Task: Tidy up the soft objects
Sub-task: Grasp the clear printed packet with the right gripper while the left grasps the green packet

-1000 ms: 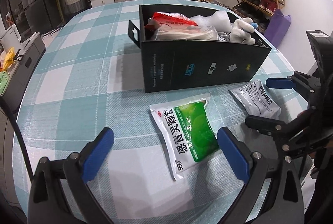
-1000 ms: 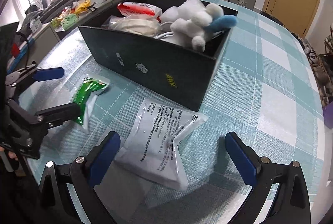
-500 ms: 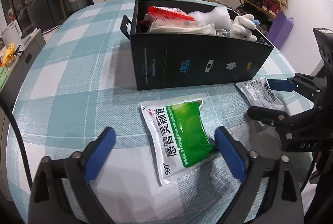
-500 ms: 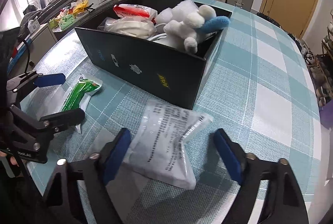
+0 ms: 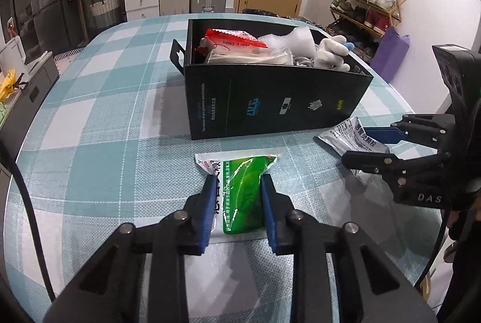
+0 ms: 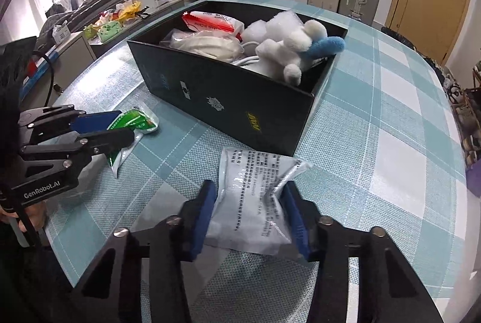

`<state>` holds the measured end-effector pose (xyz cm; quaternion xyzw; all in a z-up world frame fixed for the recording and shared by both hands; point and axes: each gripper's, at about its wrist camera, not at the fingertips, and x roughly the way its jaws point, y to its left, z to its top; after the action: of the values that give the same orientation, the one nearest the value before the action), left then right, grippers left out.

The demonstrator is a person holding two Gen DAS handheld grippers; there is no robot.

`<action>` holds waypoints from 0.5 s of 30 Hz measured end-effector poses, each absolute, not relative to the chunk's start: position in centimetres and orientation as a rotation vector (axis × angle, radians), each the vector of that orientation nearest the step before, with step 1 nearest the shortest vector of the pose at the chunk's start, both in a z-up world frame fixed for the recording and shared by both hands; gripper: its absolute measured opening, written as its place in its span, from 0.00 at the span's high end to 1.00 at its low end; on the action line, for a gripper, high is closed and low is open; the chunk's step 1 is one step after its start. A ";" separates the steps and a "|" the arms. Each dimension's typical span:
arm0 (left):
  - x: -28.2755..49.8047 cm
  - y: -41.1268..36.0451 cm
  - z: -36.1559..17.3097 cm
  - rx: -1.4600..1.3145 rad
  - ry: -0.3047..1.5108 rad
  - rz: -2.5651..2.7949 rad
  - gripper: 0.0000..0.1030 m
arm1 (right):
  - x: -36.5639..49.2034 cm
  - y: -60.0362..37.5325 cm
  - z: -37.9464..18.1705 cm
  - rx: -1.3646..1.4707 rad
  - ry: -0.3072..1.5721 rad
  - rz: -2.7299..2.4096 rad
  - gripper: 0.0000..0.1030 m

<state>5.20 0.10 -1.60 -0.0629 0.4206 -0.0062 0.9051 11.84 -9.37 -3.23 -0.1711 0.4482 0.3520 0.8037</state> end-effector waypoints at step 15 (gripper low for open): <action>4.0 2.1 0.5 -0.172 0.779 0.005 0.74 | 10.2 -8.0 -2.4 -0.402 0.918 0.815 0.70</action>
<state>4.04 2.07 0.47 -0.0839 0.3790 0.0022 0.9216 10.23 -8.04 -2.42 -0.1872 0.4279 0.3799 0.7984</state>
